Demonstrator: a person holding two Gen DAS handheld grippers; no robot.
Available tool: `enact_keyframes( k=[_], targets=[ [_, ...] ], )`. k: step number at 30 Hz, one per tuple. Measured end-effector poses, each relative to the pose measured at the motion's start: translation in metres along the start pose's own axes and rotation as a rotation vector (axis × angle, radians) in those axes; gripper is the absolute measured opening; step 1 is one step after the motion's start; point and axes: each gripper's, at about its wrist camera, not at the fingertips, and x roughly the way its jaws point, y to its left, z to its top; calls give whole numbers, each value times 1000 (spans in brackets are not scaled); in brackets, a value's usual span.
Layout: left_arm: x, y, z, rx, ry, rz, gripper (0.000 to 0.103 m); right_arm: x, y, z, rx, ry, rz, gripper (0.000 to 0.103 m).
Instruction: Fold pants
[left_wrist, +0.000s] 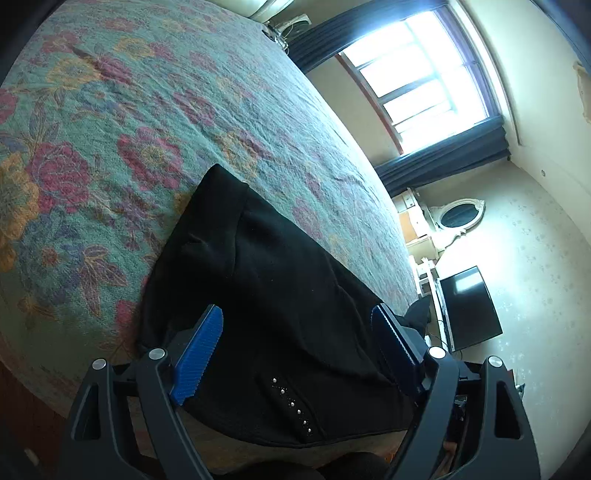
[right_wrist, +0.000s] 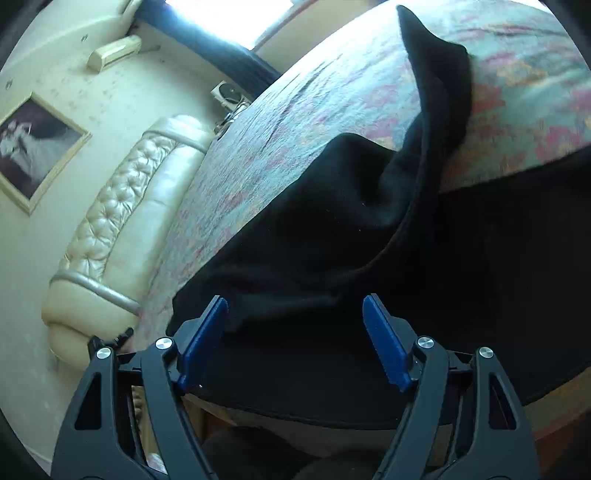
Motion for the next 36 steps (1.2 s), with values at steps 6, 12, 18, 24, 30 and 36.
enact_keyframes(
  k=[6, 12, 18, 24, 30, 36],
  targets=[
    [28, 4, -3, -89, -22, 49, 81, 29, -31, -6, 253, -25, 52, 76],
    [45, 16, 4, -147, -36, 118, 81, 53, -38, 0, 314, -43, 65, 76],
    [44, 31, 5, -226, -91, 85, 81, 72, -28, 7, 256, -28, 7, 45],
    [46, 36, 9, -208, -60, 141, 21, 82, -37, 6, 280, -23, -2, 12],
    [40, 47, 4, -260, -69, 76, 11, 82, -37, 9, 290, -33, 31, 8],
    [11, 27, 0, -236, -105, 43, 11, 48, -22, 4, 240, -83, 98, 7]
  ],
)
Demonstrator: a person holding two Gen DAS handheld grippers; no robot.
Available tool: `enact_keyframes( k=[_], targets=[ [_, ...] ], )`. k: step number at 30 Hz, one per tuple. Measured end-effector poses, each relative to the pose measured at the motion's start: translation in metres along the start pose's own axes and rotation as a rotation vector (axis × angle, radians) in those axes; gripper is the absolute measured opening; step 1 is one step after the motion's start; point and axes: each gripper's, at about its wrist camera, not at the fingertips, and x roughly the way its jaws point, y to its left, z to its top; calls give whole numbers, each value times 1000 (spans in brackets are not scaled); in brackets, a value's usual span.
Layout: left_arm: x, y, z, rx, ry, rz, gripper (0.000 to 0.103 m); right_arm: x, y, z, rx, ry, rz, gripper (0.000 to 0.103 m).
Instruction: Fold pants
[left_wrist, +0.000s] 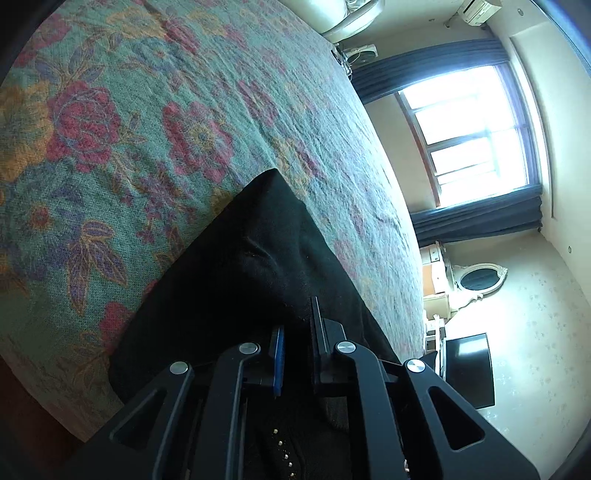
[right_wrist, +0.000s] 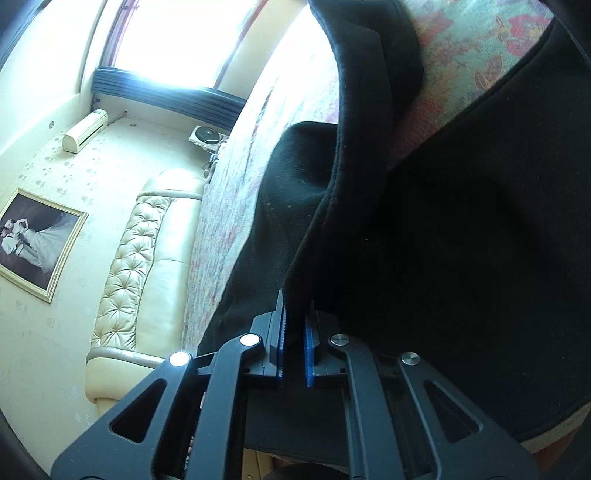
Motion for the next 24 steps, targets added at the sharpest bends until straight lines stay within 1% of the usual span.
enact_keyframes(
  k=[3, 7, 10, 13, 14, 17, 19, 20, 22, 23, 24],
  targets=[
    [-17, -2, -7, 13, 2, -8, 11, -22, 11, -8, -30, -17, 31, 7],
    [-34, 11, -18, 2, 19, -4, 11, -48, 7, -20, -32, -11, 43, 7],
    [-38, 29, -27, -19, 51, 21, 11, -55, -3, -35, -19, 14, 25, 7],
    [-37, 44, -38, -37, 70, 51, 11, -52, -19, -49, 2, 41, -15, 7],
    [-36, 49, -39, -37, 75, 61, 11, -52, -25, -47, 14, 45, -28, 7],
    [-31, 60, -40, -49, 98, 61, 11, -50, -41, -50, 34, 56, -69, 7],
    [-30, 61, -42, -52, 94, 50, 11, -44, -46, -49, 46, 81, -77, 7],
    [-31, 60, -42, -45, 95, 49, 12, -47, -47, -48, 49, 81, -82, 10],
    [-36, 54, -42, -2, 96, 62, 13, -50, -43, -46, 32, 80, -101, 11],
    [-39, 49, -42, 32, 92, 77, 14, -49, -35, -45, 6, 69, -122, 16],
    [-43, 41, -42, 75, 80, 102, 17, -53, -27, -42, -25, 53, -139, 21]
  ],
)
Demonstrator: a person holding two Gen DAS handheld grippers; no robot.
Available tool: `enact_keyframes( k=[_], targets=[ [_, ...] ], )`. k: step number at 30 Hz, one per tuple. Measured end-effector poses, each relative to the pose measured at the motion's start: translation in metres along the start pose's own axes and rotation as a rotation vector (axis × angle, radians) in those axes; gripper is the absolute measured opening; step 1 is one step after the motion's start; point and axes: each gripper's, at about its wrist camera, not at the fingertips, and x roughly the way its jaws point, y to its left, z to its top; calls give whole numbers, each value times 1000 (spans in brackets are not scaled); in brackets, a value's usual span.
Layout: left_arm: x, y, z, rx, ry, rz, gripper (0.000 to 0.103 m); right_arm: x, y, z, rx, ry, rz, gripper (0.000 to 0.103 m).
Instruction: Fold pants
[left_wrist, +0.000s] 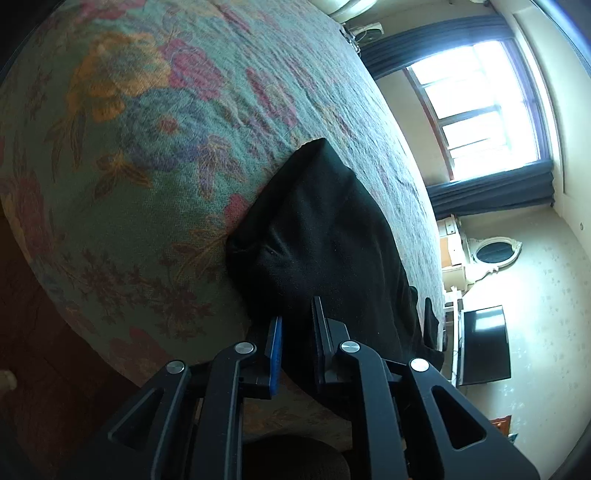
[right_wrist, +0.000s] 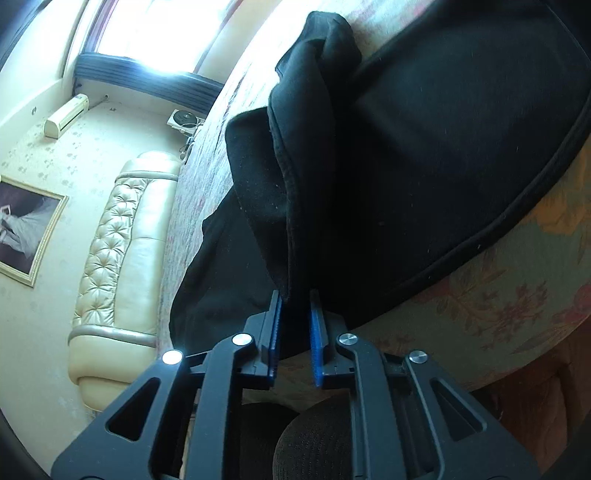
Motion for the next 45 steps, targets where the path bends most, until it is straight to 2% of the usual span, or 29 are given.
enact_keyframes(
  k=[2, 4, 5, 7, 10, 13, 15, 17, 19, 21, 24, 27, 28, 29, 30, 32, 34, 37, 41, 45],
  targets=[
    [-13, -16, 0, 92, -46, 59, 22, -12, 20, 13, -65, -53, -36, 30],
    [-25, -32, 0, 160, -95, 74, 29, -27, 37, 29, -119, -109, -65, 37],
    [-28, -41, 0, 188, -113, 68, 33, -32, 43, 38, -140, -137, -75, 44],
    [-27, -68, -3, 245, -133, 29, 53, -35, 67, 62, -208, -177, -107, 55],
    [-6, -114, -11, 329, -91, -75, 62, -16, 99, 100, -336, -194, -172, 60],
    [34, -148, -29, 363, -11, -133, 65, 36, 139, 149, -518, -133, -329, 60],
    [63, -164, -40, 366, 42, -163, 68, 61, 149, 170, -618, -79, -429, 60],
    [92, -177, -55, 378, 86, -162, 68, 109, 167, 193, -711, -29, -564, 60],
    [117, -183, -68, 381, 139, -160, 68, 154, 165, 205, -779, 17, -676, 60],
    [137, -185, -79, 366, 180, -163, 69, 189, 149, 219, -792, 63, -748, 60],
    [155, -182, -90, 338, 229, -170, 69, 226, 127, 239, -765, 109, -807, 60],
    [161, -183, -96, 353, 235, -163, 70, 244, 117, 250, -770, 140, -874, 58],
    [161, -186, -99, 368, 233, -160, 70, 244, 112, 254, -759, 147, -865, 56],
    [161, -188, -101, 379, 232, -158, 70, 242, 107, 258, -742, 153, -842, 44],
    [159, -189, -103, 383, 231, -159, 70, 239, 104, 260, -736, 150, -832, 27],
    [158, -192, -106, 373, 231, -168, 70, 227, 100, 262, -747, 138, -809, 9],
    [159, -197, -109, 360, 243, -175, 70, 205, 100, 263, -735, 107, -753, 8],
    [160, -204, -119, 356, 249, -192, 70, 150, 105, 263, -719, 19, -659, 7],
    [163, -224, -145, 381, 279, -229, 70, 54, 108, 258, -699, -107, -540, 7],
    [164, -250, -179, 400, 318, -283, 70, -50, 97, 248, -669, -240, -472, 7]
  ],
)
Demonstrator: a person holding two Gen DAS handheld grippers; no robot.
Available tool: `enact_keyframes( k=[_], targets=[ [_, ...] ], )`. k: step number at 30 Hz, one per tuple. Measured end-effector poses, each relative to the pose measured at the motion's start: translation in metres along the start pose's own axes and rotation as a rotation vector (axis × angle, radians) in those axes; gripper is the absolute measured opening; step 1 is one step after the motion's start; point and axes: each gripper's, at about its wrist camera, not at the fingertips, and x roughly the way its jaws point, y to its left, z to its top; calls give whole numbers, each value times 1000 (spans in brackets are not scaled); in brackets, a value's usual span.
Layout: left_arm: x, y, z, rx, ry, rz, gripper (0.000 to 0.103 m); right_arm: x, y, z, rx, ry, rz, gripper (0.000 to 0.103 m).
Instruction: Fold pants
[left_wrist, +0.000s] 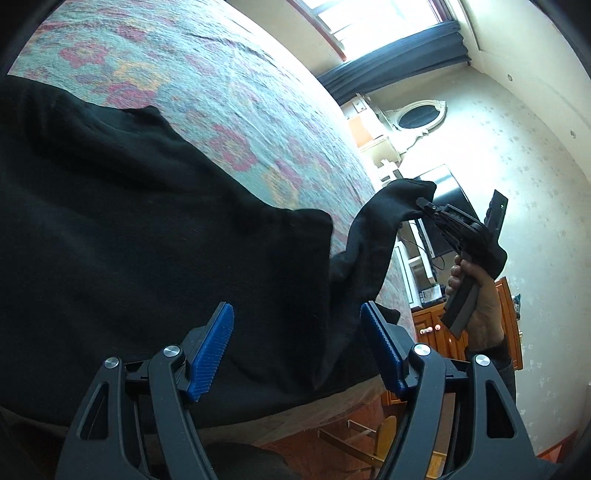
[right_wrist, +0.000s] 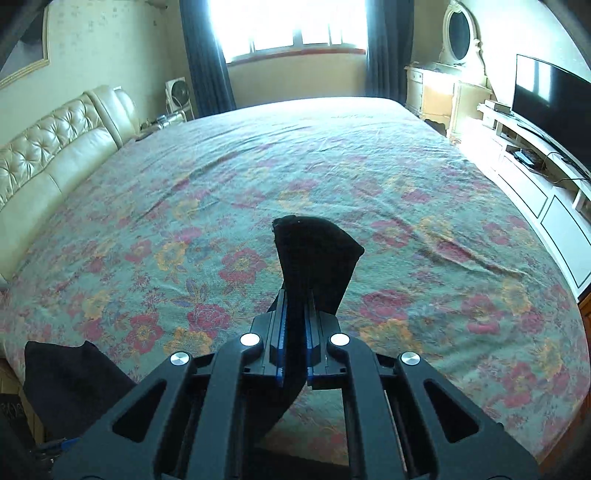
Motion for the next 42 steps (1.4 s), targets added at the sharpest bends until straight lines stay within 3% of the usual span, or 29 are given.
enact_keyframes(
  k=[7, 14, 19, 24, 33, 35, 37, 42],
  targets=[
    [36, -50, -33, 68, 67, -41, 70, -103, -96, -55, 149, -103, -35, 7],
    [72, -72, -66, 79, 132, -50, 70, -109, -172, -139, 377, -54, 6, 7],
    [103, -76, -79, -35, 110, -48, 71, -109, -193, -175, 488, -63, 55, 7],
    [115, -63, -88, -233, 95, -71, 71, -123, -191, -169, 498, -110, 112, 7],
    [113, -39, -78, -380, -36, -94, 71, -140, -191, -174, 507, -152, 148, 7],
    [111, -40, -77, -360, -39, -77, 58, -139, -194, -180, 520, -142, 142, 7],
    [111, -40, -78, -319, -14, -24, 19, -135, -201, -188, 542, -130, 141, 7],
    [117, -34, -89, -332, 14, -1, 11, -118, -217, -219, 627, -86, 153, 7]
  ],
)
